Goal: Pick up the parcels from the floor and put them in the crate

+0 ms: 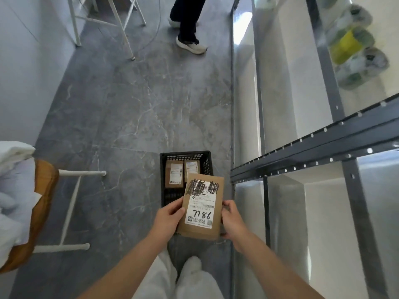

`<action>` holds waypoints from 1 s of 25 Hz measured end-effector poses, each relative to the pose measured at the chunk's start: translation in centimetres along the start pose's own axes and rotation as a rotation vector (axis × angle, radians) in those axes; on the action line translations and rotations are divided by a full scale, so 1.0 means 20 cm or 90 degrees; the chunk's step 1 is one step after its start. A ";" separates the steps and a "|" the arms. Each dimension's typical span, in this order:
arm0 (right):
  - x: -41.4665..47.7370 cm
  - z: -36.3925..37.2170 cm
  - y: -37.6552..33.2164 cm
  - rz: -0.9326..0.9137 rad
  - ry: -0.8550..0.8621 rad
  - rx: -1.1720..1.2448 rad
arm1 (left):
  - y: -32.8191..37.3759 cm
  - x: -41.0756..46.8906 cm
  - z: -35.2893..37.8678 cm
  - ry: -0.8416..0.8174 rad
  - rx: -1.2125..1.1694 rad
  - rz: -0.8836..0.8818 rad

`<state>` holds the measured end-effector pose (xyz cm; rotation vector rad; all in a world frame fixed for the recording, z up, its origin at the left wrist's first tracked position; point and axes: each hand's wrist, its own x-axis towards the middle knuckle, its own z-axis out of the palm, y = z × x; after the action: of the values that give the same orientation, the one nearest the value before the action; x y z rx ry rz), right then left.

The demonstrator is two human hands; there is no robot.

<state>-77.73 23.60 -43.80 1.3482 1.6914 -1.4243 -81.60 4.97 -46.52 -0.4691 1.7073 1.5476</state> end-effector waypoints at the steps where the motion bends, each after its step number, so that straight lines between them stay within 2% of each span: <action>1: 0.07 0.02 0.01 0.011 0.000 -0.004 | -0.04 0.07 -0.01 0.004 0.015 -0.008; 9: 0.90 0.26 0.20 0.061 -0.056 -0.094 | -0.53 0.75 0.01 0.087 0.204 -0.044; 17: 1.69 0.48 0.53 0.071 -0.125 -0.239 | -1.09 1.32 0.07 0.094 0.386 -0.095; 20: 1.89 0.60 0.67 0.083 -0.146 -0.205 | -1.25 1.49 0.12 0.142 0.414 -0.126; 25: 2.19 0.83 0.79 0.060 -0.180 -0.254 | -1.48 1.74 0.15 0.175 0.409 -0.203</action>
<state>-81.62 21.99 -93.11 0.9452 1.5946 -1.0907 -81.72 9.78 -92.09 -0.5916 2.0931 0.6727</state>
